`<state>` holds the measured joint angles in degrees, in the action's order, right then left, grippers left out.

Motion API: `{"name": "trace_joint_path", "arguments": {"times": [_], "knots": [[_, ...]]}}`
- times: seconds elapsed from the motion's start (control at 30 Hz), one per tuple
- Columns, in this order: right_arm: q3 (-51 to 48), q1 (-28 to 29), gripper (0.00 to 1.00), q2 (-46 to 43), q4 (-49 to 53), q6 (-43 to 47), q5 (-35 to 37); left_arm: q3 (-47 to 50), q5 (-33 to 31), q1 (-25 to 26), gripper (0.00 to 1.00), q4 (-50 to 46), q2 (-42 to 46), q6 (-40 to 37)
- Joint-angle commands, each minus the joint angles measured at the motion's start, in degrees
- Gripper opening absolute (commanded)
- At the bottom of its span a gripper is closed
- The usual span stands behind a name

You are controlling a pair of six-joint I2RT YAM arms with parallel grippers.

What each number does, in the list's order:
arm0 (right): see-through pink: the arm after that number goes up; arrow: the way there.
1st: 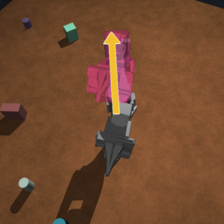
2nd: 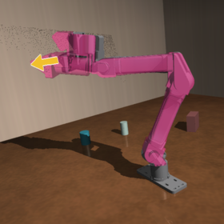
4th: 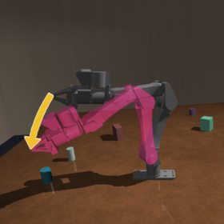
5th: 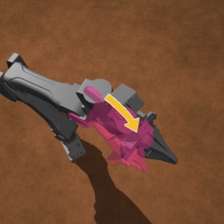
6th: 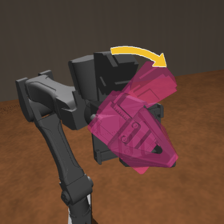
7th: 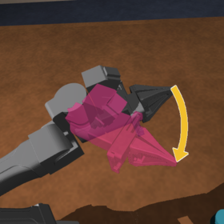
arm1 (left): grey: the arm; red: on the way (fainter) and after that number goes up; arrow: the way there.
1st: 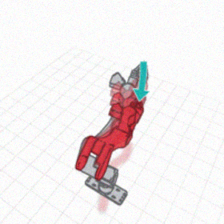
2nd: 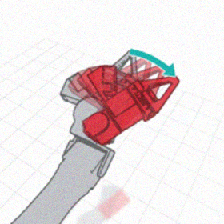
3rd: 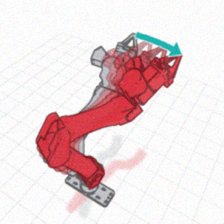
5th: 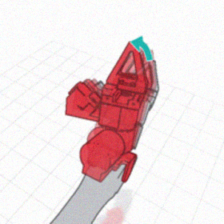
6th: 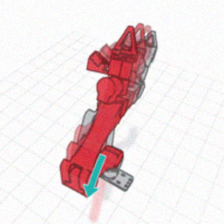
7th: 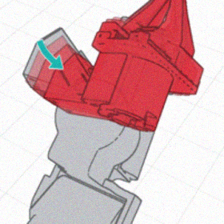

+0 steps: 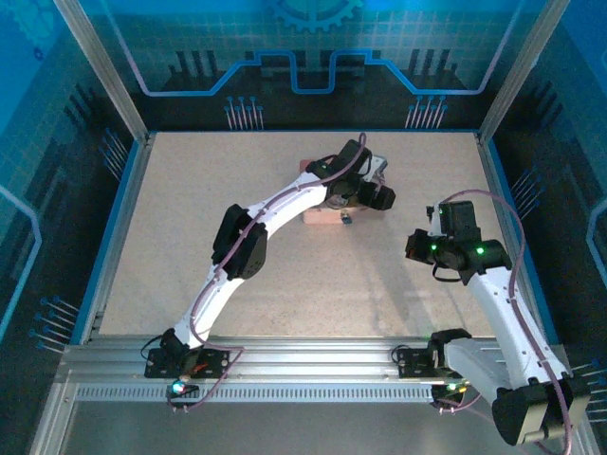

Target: Unlock the padlock with the key

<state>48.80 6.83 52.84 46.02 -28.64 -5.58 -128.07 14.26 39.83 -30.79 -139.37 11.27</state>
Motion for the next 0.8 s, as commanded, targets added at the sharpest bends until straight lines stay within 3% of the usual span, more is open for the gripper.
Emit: {"name": "trace_joint_path", "arguments": {"times": [0.0, 0.5, 0.77], "knots": [[-0.2, -1.5, 0.0, -0.3, 0.9, 0.1, -1.2, 8.5, 1.1, 0.9, 0.89, -2.8, 5.1, -1.2], [-2.3, -1.4, 0.0, 1.7, -4.1, -0.4, -8.0, 42.0, -1.6, 3.0, 0.89, 11.1, 28.2, 3.2], [-3.5, 2.5, 0.0, 5.0, -12.0, -1.7, -11.7, 42.1, -0.3, 3.3, 0.91, 12.7, 32.6, 4.5]]}}
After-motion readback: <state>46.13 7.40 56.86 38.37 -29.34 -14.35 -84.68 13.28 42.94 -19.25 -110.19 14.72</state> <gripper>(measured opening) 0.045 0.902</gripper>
